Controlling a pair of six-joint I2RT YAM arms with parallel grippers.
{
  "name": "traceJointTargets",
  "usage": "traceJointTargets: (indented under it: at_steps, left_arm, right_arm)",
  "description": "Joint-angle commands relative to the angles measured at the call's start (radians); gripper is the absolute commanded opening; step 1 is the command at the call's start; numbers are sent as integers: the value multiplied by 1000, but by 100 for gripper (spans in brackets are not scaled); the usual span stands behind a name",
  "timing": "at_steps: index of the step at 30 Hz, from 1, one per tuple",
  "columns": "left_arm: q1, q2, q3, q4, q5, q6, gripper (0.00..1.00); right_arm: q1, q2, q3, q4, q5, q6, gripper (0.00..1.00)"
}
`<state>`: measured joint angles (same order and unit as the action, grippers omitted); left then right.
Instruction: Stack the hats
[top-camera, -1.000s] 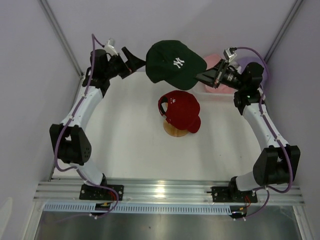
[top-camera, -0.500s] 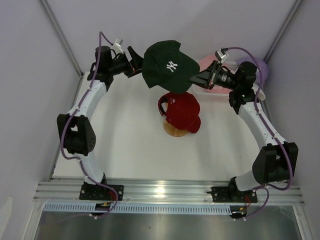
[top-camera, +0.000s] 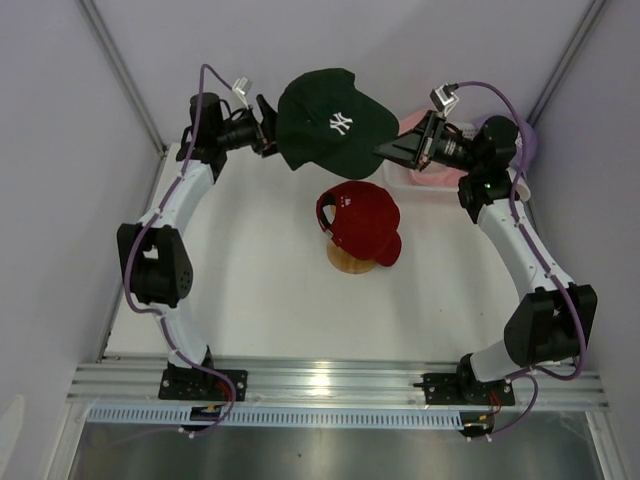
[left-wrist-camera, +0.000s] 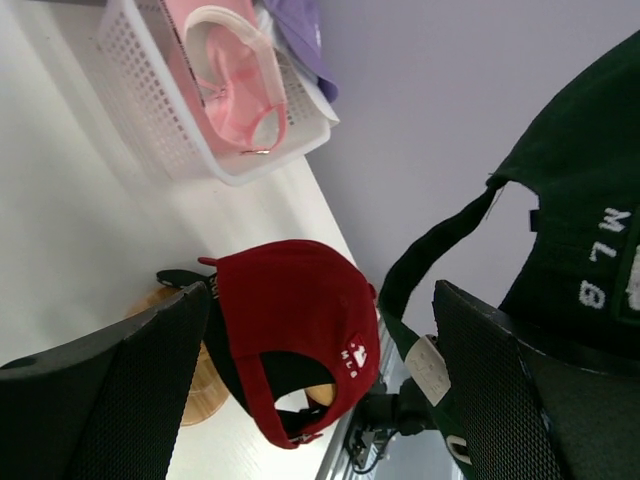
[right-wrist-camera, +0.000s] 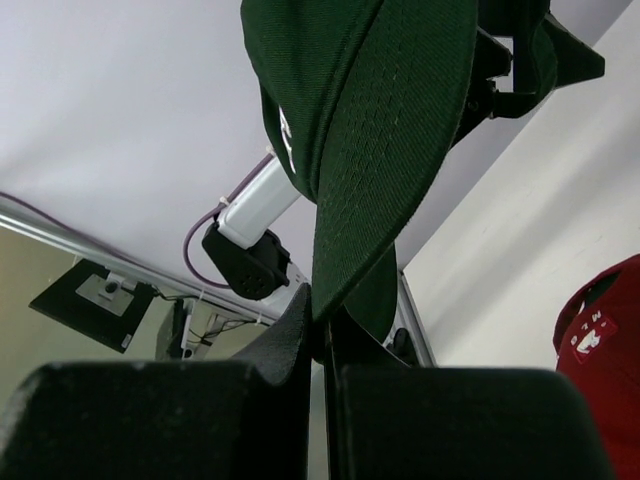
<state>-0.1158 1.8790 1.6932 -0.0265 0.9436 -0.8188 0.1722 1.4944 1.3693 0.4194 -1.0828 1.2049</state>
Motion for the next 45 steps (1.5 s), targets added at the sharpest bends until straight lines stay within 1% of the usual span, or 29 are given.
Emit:
traceJointTargets:
  at_steps: [1, 4, 5, 6, 14, 19, 20, 21, 23, 24, 25, 26, 27, 29, 32, 33, 35, 36, 38, 39, 40, 41, 42, 43, 44, 45]
  left_arm:
    - [16, -6, 5, 120, 95, -48, 96]
    - [18, 12, 16, 184, 156, -118, 96]
    - [18, 19, 14, 250, 185, -146, 96]
    - [18, 22, 14, 273, 195, -186, 96]
    - [18, 54, 5, 257, 204, -187, 95]
    - [15, 65, -20, 312, 210, -230, 95]
    - [16, 68, -21, 336, 216, -262, 95]
    - [16, 68, -29, 400, 228, -282, 94]
    - [15, 62, -46, 427, 233, -299, 92]
    - [13, 54, -44, 413, 233, -283, 89]
    - [13, 51, -38, 386, 230, -263, 81]
    - [13, 48, -41, 354, 231, -240, 79]
    - [13, 42, -47, 359, 238, -240, 77]
    - [13, 32, -76, 408, 251, -259, 71]
    - [8, 23, -98, 432, 265, -263, 59]
    - [8, 22, -102, 424, 265, -255, 44]
    - [10, 16, -107, 372, 258, -223, 24]
    - [10, 11, -107, 338, 238, -203, 1]
    - [11, -7, -105, 275, 207, -132, 1]
    - [11, -18, -106, 196, 163, -102, 1]
    - [13, -30, -101, 144, 129, -32, 1]
    - [13, -64, -102, 90, 94, 8, 1]
    - [13, -84, -99, -32, -4, 48, 1]
    - [13, -104, -101, -85, -59, 114, 1]
    - [11, -145, -113, -130, -116, 136, 1]
    - [10, -167, -109, -192, -225, 156, 1]
  right_arm:
    - [16, 4, 47, 64, -19, 13, 0]
    - [24, 9, 50, 90, -20, 31, 0]
    - [27, 9, 53, 93, -23, 33, 0]
    - [29, 10, 54, 105, -23, 44, 0]
    - [58, 3, 70, 167, -17, 88, 0]
    - [61, 0, 76, 182, -17, 96, 0]
    - [62, 1, 77, 177, -17, 93, 0]
    - [62, 1, 79, 171, -19, 88, 0]
    - [62, 6, 74, 160, -17, 79, 0]
    - [64, 6, 71, 160, -17, 78, 0]
    - [62, 9, 68, 162, -16, 78, 0]
    - [64, 12, 65, 167, -16, 74, 0]
    - [62, 15, 66, 165, -17, 71, 0]
    - [59, 24, 68, 160, -22, 64, 0]
    - [59, 36, 70, 168, -22, 65, 0]
    - [58, 44, 70, 174, -25, 74, 0]
    - [52, 50, 68, 190, -29, 87, 0]
    - [47, 49, 68, 188, -34, 82, 0]
    - [27, 44, 63, 135, -40, 55, 0]
    - [21, 38, 62, 89, -43, 27, 0]
    - [-3, 23, 57, -18, -46, -52, 0]
    - [-17, 15, 42, -72, -46, -100, 0]
    - [-36, 4, 30, -129, -46, -146, 0]
    - [-52, -12, 13, -212, -48, -216, 0]
    - [-95, -20, -31, -229, -58, -235, 0]
    - [-120, -25, -57, -237, -66, -245, 0]
